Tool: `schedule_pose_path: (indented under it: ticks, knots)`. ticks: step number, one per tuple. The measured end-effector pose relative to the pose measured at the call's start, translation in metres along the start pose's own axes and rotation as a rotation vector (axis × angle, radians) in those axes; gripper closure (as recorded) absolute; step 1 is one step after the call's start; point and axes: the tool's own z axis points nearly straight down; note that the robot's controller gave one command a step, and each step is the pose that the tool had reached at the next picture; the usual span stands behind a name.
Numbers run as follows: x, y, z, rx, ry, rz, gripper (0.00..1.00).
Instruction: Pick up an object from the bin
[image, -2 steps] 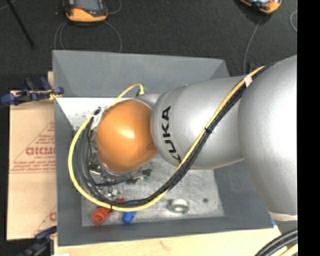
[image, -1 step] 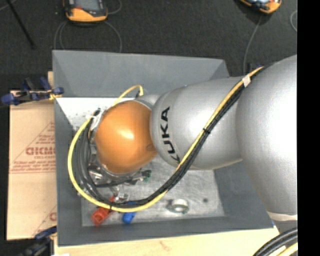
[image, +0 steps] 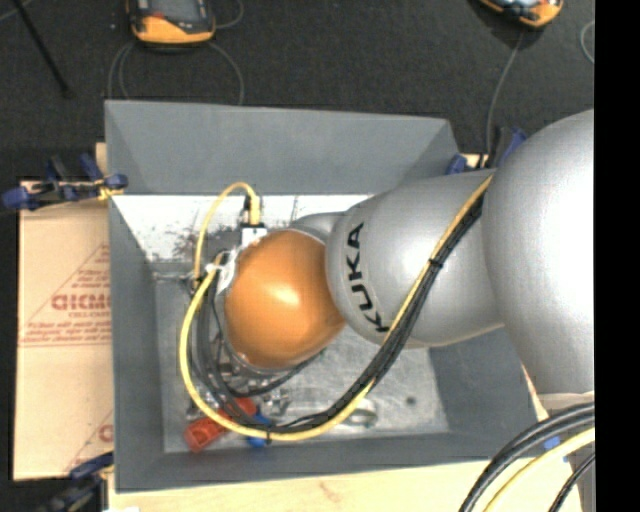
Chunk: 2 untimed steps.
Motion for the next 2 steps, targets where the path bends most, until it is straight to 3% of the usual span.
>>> schedule_pose_path:
  ticks: [1, 2]
  knots:
    - [-0.002, -0.001, -0.001, 0.001, -0.003, 0.004, 1.00]
    - [0.000, -0.005, -0.105, 0.002, -0.001, -0.016, 1.00]
